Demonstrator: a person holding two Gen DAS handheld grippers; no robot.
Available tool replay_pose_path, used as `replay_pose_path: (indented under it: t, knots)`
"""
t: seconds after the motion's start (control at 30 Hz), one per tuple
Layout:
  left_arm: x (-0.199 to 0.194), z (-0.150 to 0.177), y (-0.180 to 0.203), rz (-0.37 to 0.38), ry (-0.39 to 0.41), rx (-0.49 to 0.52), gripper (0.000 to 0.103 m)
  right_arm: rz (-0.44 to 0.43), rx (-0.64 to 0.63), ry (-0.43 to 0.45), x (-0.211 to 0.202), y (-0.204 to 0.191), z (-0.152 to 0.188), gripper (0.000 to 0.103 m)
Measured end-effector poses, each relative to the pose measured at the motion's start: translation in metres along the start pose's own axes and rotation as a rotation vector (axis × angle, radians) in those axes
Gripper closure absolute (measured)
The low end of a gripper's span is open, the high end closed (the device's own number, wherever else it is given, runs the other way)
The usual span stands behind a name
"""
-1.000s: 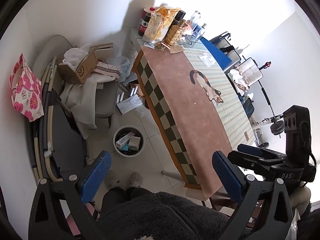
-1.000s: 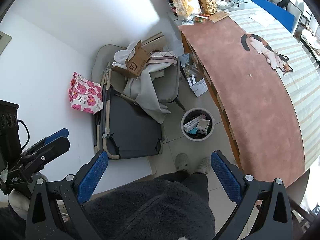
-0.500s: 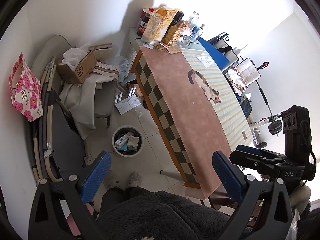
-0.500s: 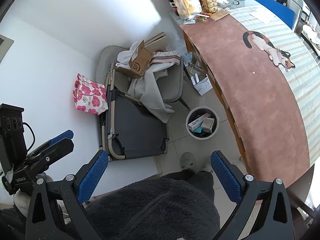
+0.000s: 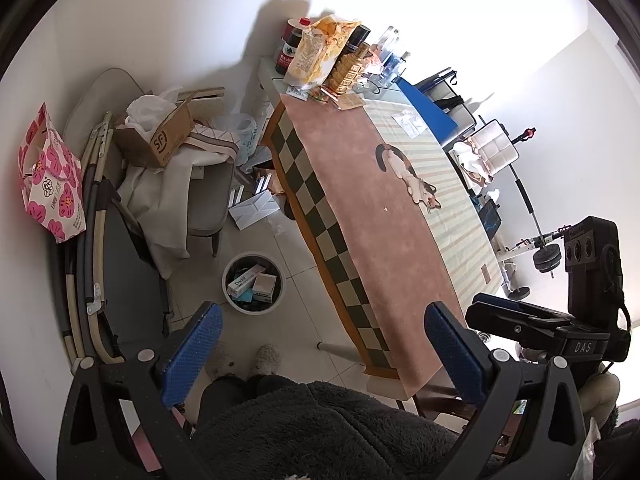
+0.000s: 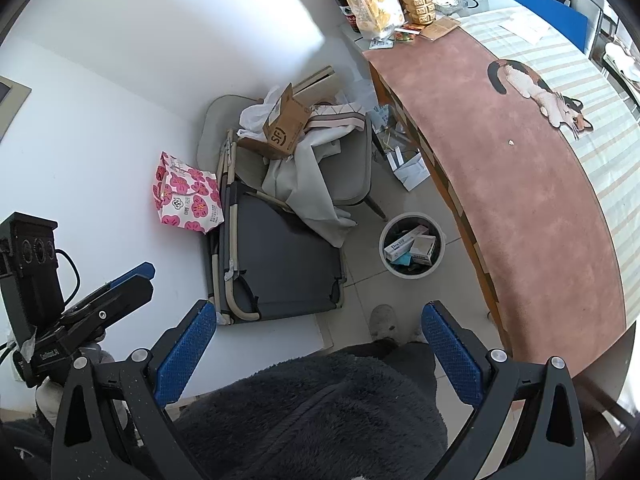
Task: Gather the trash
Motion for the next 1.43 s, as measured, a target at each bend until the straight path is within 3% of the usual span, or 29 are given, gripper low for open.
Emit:
replay_pose_path:
  t: [1.43]
  knots:
    - [0.001, -0.003, 0.008, 0.004, 0.000, -0.006, 0.000, -0.013, 0.008, 0.006, 0.005, -0.015, -0.009, 0.000]
Point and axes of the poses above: each gripper's, at about its wrist camera, not at the fingertips, and x roughly the way its jaws point, y to its right, z to its underside, the point moved 8 cm from there along x, roughly the way its jaws point, and after that the axes turned 14 degrees about y, right-handed, at the moved point
